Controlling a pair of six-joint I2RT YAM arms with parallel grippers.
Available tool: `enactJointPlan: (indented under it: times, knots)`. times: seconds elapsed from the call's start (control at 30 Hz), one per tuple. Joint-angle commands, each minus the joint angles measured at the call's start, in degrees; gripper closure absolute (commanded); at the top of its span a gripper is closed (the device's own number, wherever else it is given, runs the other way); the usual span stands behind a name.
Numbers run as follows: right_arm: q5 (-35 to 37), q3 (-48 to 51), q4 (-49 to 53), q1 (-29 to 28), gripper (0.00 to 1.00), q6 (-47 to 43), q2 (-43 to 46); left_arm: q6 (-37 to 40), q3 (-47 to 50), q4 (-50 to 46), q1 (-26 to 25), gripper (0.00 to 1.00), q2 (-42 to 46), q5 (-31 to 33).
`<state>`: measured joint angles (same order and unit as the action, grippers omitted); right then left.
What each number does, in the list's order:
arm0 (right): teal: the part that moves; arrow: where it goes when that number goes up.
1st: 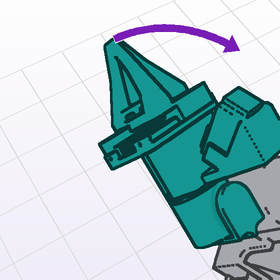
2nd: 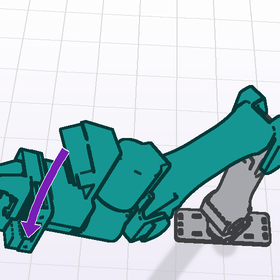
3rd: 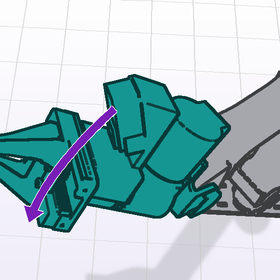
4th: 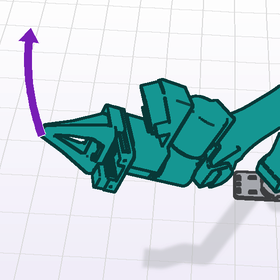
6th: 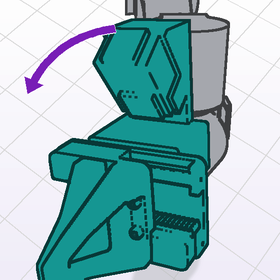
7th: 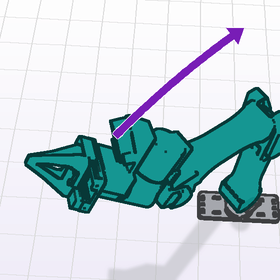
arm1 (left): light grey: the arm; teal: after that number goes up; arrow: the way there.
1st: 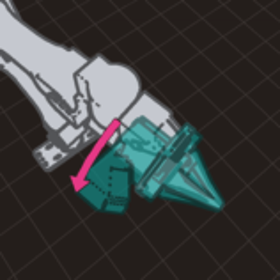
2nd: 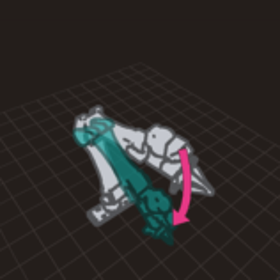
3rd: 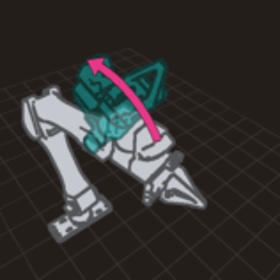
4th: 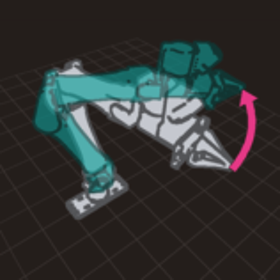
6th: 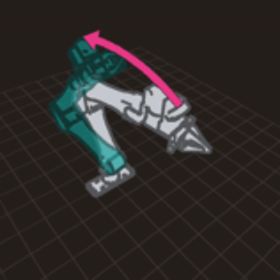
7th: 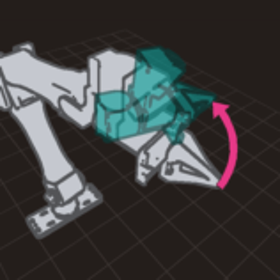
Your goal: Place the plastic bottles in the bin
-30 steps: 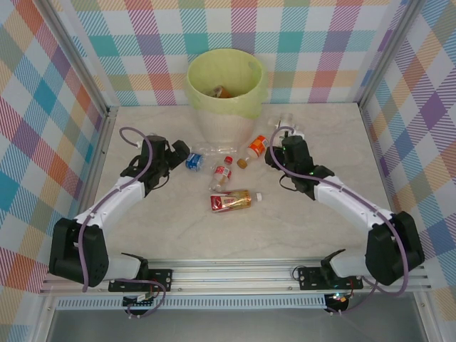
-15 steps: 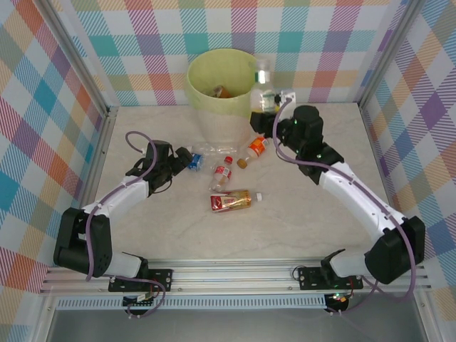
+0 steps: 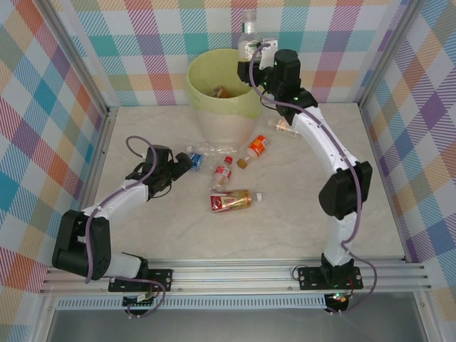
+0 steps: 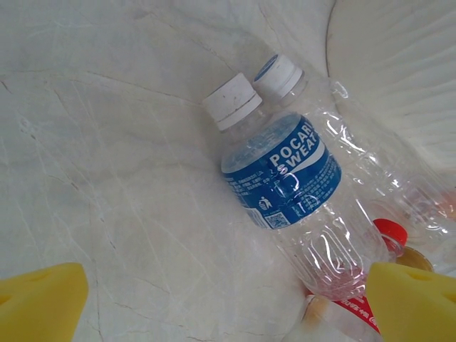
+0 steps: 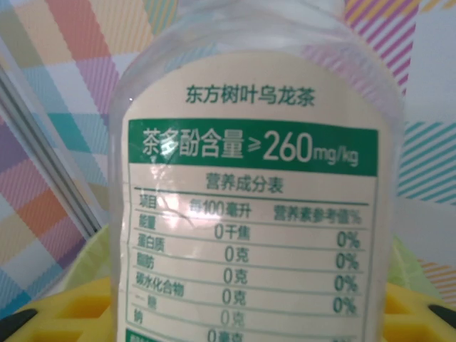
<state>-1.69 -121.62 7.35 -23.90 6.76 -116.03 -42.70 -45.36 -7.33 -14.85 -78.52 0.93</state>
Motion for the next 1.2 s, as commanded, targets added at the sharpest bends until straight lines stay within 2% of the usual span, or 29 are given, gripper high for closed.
enactJointPlan:
  times: [0.0, 0.13, 0.33, 0.57, 0.77, 0.97, 1.17]
  knots:
    - [-0.56, -9.30, 8.14, 0.26, 0.47, -2.89, -4.88, 0.25, 1.88, 1.07, 0.79, 0.00, 2.87, 0.50]
    - [-1.41, -16.10, 12.40, 0.34, 0.42, -3.35, -9.29, -0.28, 4.10, 2.45, 0.88, 0.00, 5.03, 2.52]
    - [-2.14, -18.51, 13.89, 0.35, 0.20, -3.34, -9.67, -0.46, 4.23, 2.65, 0.97, 0.00, 5.08, 2.91]
    - [-0.72, -15.24, 16.24, 0.34, 0.12, -1.99, -4.44, -1.62, 3.31, 2.99, 1.00, 0.00, 2.86, 0.64]
    - [-2.05, 0.37, 13.02, 0.34, 0.08, 1.67, 7.14, -3.72, 1.61, 1.96, 0.97, 0.00, 1.02, -2.55]
    - [-3.75, 24.62, 3.48, 0.35, 0.00, 6.29, 23.07, -11.48, 1.31, 1.97, 0.66, 0.00, -0.80, -4.12]
    - [-2.83, 49.68, -5.57, 0.33, 0.00, 15.16, 37.34, -19.70, 0.83, 3.16, -0.96, 0.00, -3.09, -2.11]
